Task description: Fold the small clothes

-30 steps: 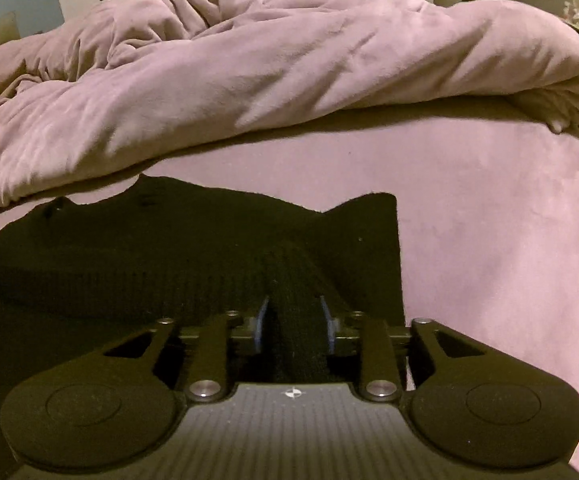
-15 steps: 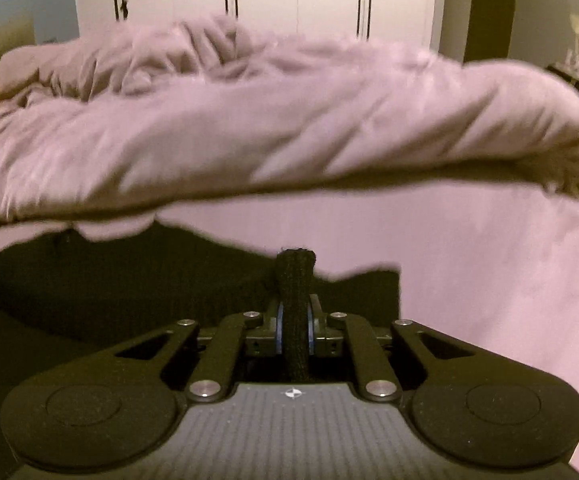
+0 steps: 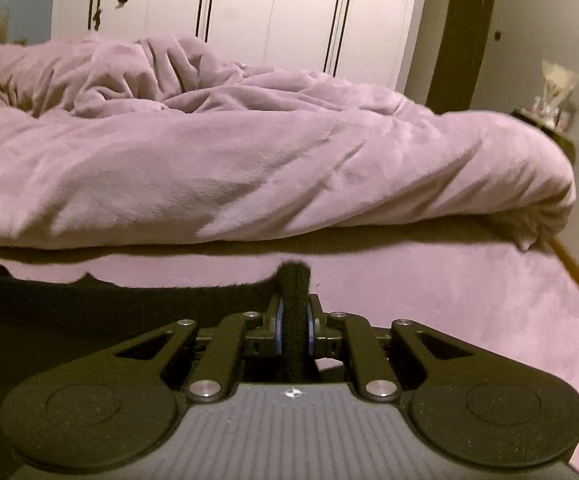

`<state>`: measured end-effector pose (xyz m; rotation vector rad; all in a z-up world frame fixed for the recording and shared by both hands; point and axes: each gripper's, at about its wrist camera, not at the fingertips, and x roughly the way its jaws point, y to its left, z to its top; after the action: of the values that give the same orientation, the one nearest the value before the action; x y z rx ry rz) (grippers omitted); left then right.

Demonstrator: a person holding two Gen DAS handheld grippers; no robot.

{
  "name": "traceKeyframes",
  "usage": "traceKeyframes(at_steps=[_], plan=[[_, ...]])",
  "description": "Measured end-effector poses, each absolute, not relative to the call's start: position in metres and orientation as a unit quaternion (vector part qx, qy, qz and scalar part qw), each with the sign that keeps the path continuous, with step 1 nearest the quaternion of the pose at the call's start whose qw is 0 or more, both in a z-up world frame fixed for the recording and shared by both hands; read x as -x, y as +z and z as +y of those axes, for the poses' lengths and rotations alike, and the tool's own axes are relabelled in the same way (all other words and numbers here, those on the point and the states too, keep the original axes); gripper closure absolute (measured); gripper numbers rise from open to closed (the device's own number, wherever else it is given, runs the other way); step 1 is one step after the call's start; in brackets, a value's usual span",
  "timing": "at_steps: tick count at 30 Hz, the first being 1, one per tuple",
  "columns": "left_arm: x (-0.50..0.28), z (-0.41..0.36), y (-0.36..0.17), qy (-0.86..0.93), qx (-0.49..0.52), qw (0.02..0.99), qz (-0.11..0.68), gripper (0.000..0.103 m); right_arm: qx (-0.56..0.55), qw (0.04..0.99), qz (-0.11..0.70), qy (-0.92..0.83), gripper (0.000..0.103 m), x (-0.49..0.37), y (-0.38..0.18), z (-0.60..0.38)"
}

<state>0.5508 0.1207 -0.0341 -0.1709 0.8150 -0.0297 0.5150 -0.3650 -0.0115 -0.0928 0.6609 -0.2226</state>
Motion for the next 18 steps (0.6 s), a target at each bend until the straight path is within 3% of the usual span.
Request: traceKeyframes(at_steps=[1,4,6,8,13,18], plan=[[-0.551,0.118,-0.036,-0.005,0.076,0.915,0.397,0.087,0.063,0.939,0.315,-0.127,0.092,-0.516,-0.013,-0.363],[-0.547,0.120,-0.031,0.020,0.077,0.917,0.392,0.066,0.062,0.928,0.327,-0.165,0.071,-0.514,-0.010,-0.373],[-0.534,0.122,-0.016,0.041,0.078,0.929,0.359,0.039,0.046,0.933,0.327,-0.145,0.069,-0.501,-0.002,-0.373],[-0.517,0.128,-0.004,0.044,0.092,0.936,0.338,0.031,0.037,0.938,0.328,-0.103,0.063,-0.476,0.005,-0.362],[-0.464,0.117,0.002,-0.001,0.108,0.921,0.373,0.027,-0.005,0.938,0.346,0.001,0.062,-0.410,0.002,-0.311],[-0.432,0.080,-0.027,-0.053,0.097,0.889,0.445,0.023,-0.087,0.920,0.380,0.045,0.064,-0.375,-0.029,-0.271]])
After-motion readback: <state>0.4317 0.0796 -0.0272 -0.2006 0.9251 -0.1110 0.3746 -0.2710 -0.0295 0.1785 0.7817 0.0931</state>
